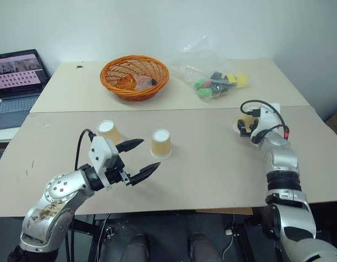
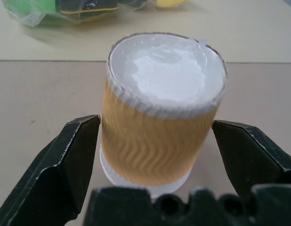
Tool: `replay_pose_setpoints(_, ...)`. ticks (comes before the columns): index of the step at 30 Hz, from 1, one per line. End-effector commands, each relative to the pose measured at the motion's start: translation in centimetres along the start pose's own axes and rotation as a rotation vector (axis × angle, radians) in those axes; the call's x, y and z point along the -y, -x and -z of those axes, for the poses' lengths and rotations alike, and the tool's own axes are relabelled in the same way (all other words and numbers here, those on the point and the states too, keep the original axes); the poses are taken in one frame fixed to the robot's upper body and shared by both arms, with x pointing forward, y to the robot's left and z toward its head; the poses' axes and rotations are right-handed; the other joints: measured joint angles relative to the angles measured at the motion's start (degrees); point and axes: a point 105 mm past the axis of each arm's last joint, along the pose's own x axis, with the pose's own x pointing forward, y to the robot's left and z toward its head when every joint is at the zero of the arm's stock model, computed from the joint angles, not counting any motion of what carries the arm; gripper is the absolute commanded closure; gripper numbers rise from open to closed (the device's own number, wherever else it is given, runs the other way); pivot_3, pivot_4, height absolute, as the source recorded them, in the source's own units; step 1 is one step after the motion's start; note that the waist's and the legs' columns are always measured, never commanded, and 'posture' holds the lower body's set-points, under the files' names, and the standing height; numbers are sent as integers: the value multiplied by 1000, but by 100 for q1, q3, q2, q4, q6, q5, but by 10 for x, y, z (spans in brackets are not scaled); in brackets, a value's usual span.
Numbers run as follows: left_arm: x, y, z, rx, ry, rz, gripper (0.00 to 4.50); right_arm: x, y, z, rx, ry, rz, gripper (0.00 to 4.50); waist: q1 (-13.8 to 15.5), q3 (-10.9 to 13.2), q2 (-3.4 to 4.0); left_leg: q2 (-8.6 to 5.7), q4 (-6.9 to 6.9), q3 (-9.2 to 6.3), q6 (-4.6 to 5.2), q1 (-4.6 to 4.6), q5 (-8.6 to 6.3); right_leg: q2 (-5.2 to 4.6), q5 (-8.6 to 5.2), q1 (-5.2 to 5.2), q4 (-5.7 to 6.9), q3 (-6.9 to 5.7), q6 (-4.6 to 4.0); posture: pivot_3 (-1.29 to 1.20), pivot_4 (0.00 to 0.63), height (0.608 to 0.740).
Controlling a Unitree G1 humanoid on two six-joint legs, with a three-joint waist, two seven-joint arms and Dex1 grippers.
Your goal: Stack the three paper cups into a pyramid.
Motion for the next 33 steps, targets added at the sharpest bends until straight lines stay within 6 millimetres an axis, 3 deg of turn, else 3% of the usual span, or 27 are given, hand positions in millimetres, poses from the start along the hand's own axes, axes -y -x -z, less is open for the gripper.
replay_pose_setpoints(1, 1, 0, -9, 22, -30, -4, 0, 8, -6, -30, 97, -40, 17, 96, 1, 0, 0, 0, 0, 0, 0, 0, 0, 0, 0, 0, 0, 0, 0, 0, 150, 740)
replay_pose_setpoints(14, 1, 2, -10, 12, -34, -15, 0, 15, -17, -40, 116, -153, 25, 96, 5, 0, 0, -1, -1, 0, 0, -2, 0, -1, 0, 0, -4, -1, 0, 0, 150, 740)
replay_pose_setpoints(19, 1, 2, -10, 12, -34, -16, 0, 10, -18, -42, 130, -142, 3, 1511, -6, 0, 0, 0, -1, -1, 0, -1, 0, 0, 0, 0, -2, -1, -1, 0, 150, 740)
replay_pose_setpoints(21, 1, 2, -10, 11, -35, -16, 0, 8, -18, -43, 134, -149, -9, 1814, -8, 0, 0, 0, -1, -1, 0, -1, 0, 0, 0, 0, -2, -1, -1, 0, 150, 740)
replay_pose_setpoints(24, 3, 2, -9, 4, -38, -10, 0, 4, -17, -52, 162, -130, -54, 1814, -10, 0, 0, 0, -1, -1, 0, -2, 0, 0, 0, 0, -3, -1, -1, 0, 150, 740)
replay_pose_setpoints(28, 3, 3, -8, -2, -38, -6, 0, -19, -8, -85, 267, -32, -246, 1814, -34, 3, 5, 0, -1, -1, 0, -2, 0, 0, 0, 0, -2, -1, -1, 0, 150, 740)
replay_pose_setpoints(30, 3, 2, -8, -3, -36, -7, 0, -49, 10, -106, 324, 47, -499, 1814, -57, 15, 20, 0, -1, -1, 0, -3, 0, 0, 0, -2, -1, -1, 0, 0, 150, 740)
replay_pose_setpoints(33, 4, 2, -7, -2, -29, -2, 0, -85, 45, -111, 322, 136, -851, 1814, -72, 21, 30, 3, -2, -5, 0, -4, 0, 2, 0, -4, 4, -4, 0, 0, 150, 740)
